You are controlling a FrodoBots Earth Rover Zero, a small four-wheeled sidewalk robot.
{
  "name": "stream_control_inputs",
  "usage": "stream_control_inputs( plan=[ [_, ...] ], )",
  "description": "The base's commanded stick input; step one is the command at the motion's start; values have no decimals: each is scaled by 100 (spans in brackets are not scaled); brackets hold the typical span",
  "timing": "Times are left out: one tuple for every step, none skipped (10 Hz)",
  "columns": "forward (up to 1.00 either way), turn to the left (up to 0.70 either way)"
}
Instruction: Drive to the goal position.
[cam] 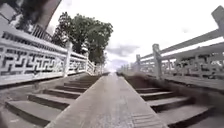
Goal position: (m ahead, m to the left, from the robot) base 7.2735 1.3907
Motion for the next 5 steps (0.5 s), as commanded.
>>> stream_control_inputs(
  plan=[
    [45, 0],
    [45, 0],
    [45, 0],
    [45, 0],
    [45, 0]
  ],
)
